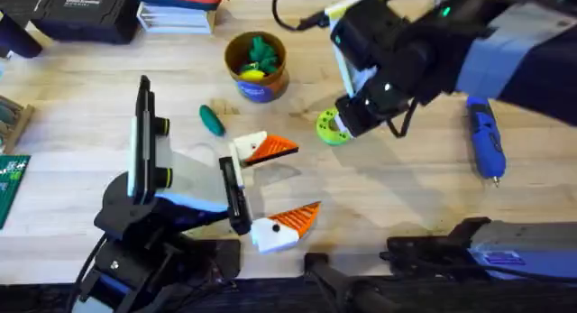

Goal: Pick up the gripper from the table and insert it into the empty holder that is missing its gripper. Then pick up a screw, insert it into the mounting hole, and use the screwdriver to tighten it. Finally, clean up the table by picking up the vegetable and placing it into the bucket.

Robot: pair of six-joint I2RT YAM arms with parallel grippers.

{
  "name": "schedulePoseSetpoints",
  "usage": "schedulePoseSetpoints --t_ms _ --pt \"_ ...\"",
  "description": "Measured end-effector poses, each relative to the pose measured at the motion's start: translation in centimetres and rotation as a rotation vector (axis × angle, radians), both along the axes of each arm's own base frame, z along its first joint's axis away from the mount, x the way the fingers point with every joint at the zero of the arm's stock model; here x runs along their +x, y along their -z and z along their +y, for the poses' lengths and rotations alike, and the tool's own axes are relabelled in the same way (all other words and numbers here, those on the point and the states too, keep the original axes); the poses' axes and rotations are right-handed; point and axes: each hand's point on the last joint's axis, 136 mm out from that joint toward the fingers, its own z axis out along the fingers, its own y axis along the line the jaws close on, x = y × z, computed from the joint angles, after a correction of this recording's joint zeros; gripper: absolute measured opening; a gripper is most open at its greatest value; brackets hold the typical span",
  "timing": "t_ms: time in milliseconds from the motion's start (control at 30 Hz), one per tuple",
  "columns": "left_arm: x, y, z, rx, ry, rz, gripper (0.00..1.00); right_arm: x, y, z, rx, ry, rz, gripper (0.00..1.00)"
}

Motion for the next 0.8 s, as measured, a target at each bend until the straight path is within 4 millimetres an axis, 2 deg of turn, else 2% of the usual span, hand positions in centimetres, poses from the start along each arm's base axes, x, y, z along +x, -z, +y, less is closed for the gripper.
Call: schedulePoseSetpoints --t_ms 233,333,500,633,800 --pt "0.0 0.0 0.0 0.000 0.000 0.000 0.987 1.1 -5.7 3.3 0.151 -0.046 -0.031 0.008" --pt "0.0 0.0 0.0 0.000 0.000 0.000 0.987 0.5 -8.0 4.5 0.215 -0.073 -0.007 0.008" --pt "0.0 0.0 0.0 0.000 0.000 0.000 0.987 -0.3 -10.2 5.7 0.235 -0.096 0.073 0.008" --pt "0.0 0.0 0.0 0.000 0.000 0.000 0.988 0.1 -11.3 8.7 0.264 -0.167 0.070 0.008" --pt "0.0 0.0 0.0 0.000 0.000 0.000 0.987 -1.7 -13.2 12.2 0.309 -0.303 0.045 0.008"
